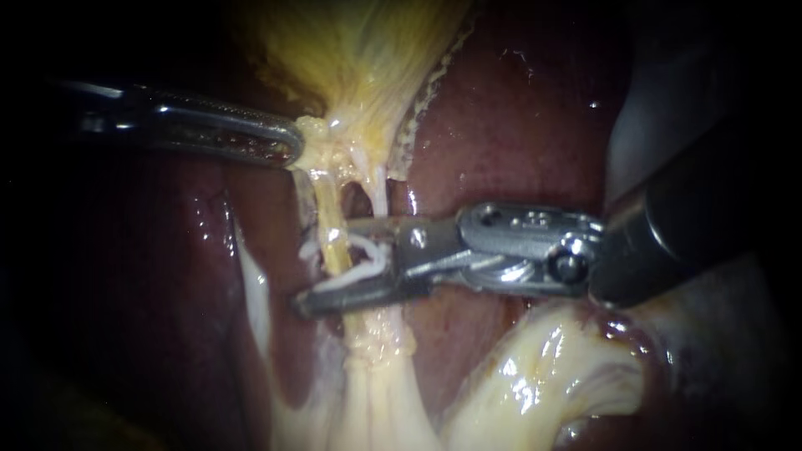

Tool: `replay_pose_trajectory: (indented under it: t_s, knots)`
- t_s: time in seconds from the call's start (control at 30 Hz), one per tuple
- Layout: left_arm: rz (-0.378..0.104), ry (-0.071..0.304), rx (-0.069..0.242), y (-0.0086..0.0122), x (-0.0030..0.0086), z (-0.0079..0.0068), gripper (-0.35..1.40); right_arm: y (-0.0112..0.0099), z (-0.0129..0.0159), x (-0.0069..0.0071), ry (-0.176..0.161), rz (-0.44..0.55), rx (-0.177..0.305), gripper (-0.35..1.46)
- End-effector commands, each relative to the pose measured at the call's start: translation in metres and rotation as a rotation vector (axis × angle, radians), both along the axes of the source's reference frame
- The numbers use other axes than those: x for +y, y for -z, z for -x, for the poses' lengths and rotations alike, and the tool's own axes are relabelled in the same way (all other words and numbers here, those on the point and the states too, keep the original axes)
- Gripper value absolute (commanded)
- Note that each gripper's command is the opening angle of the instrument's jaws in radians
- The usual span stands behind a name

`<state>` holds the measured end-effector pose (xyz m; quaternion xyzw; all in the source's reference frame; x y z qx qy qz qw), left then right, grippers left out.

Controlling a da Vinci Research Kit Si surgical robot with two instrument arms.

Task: Clipping first clip left tube

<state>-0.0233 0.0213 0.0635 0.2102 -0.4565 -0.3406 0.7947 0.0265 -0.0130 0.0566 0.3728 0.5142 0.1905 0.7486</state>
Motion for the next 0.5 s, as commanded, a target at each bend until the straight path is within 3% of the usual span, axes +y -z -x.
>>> replay_pose_trajectory:
  t_s: [0.03, 0.13, 0.27, 0.5]
  knots:
    - [0.0, 0.0, -0.001, 0.0001, 0.0, -0.0001, -0.35, 0.0, 0.0, -0.0007, 0.024, -0.016, 0.008, 0.47]
    - [0.0, 0.0, -0.001, 0.0001, 0.0, -0.0001, -0.35, 0.0, -0.0001, -0.0022, 0.058, -0.035, 0.016, 0.47]
    - [0.0, 0.0, -0.001, 0.0001, 0.0, -0.0001, -0.35, -0.0003, -0.0002, -0.0031, 0.096, -0.053, 0.027, 0.46]
    - [0.0, 0.0, -0.001, 0.0001, 0.0, -0.0001, -0.35, -0.0009, -0.0001, -0.0028, 0.078, -0.041, 0.02, 0.43]
